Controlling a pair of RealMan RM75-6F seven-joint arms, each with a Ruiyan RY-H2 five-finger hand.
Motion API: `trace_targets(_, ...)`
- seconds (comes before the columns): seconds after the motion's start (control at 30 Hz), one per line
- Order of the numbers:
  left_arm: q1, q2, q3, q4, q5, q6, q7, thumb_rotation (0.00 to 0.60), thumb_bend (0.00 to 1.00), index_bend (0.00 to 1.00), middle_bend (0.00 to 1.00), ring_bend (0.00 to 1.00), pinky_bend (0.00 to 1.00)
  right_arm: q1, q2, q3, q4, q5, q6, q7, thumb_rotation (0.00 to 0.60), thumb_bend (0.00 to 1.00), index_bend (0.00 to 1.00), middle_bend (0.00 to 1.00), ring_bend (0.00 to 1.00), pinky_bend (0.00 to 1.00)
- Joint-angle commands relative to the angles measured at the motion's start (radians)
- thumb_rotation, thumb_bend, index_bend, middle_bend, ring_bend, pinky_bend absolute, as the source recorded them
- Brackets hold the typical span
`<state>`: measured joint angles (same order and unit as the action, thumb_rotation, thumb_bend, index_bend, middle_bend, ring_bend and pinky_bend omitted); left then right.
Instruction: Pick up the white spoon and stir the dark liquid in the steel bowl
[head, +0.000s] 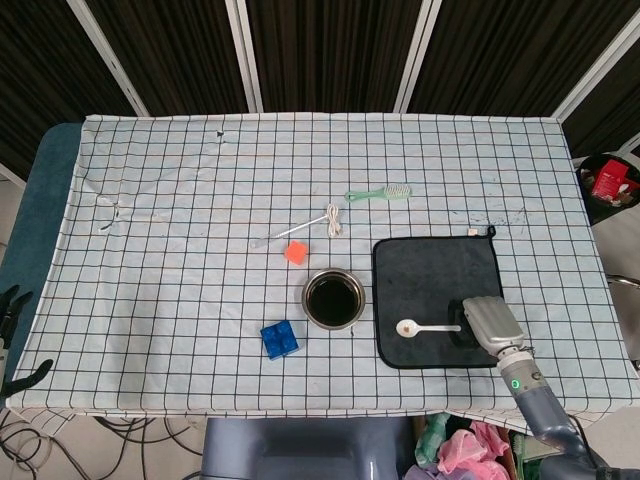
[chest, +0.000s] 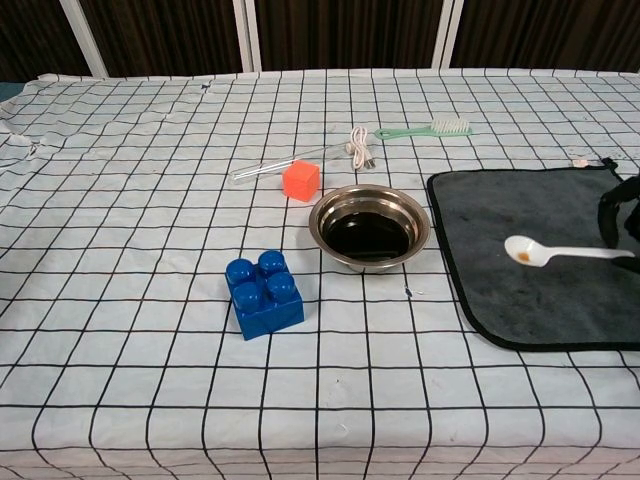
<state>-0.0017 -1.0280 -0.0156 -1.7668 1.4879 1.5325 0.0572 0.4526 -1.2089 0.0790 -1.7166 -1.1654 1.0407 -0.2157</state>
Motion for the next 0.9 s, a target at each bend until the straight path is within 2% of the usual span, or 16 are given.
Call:
trace_targets(0.03,0.003,0.003,0.003,-0.002,0.007,0.006,-0.007,0.6,0.2,0.09,0.01,0.0,0.0,-0.007,0.035,0.02,-0.02,-0.029,0.044,-0.009,0.6,0.39,0.59,0.81,0.92,0.91)
trace_targets(0.17,0.011,0.01,0.011,-0.003,0.025,0.017,-0.021,0.6,0.2,0.09,0.01,0.0,0.0,0.006,0.038,0.04,-0.017,-0.073,0.102,-0.094,0.6,0.39,0.59,0.81,0.93,0.91)
trace_targets(0.3,0.018,0.018,0.018,-0.002,0.035,0.025,-0.031,0.6,0.2,0.09,0.01,0.0,0.0,0.045,-0.003,0.068,0.017,-0.102,0.129,-0.193,0.6,0.39,0.59,0.81,0.93,0.92)
trace_targets(0.63,0.028,0.028,-0.004,0.01,0.0,0.047,-0.062,0.6,0.2,0.09,0.01,0.0,0.0,0.203,-0.111,0.152,0.122,-0.114,0.072,-0.397,0.6,0.39,0.59,0.82,0.94,0.93)
trace_targets(0.73,0.032,0.022,-0.018,0.012,-0.022,0.058,-0.052,0.6,0.2,0.09,0.01,0.0,0.0,0.242,-0.135,0.16,0.17,-0.164,0.08,-0.441,0.6,0.39,0.59,0.83,0.94,0.94)
trace_targets(0.9,0.031,0.019,-0.028,0.013,-0.045,0.054,-0.047,0.6,0.2,0.09,0.01,0.0,0.0,0.275,-0.176,0.139,0.252,-0.261,0.106,-0.467,0.6,0.39,0.59,0.83,0.95,0.95)
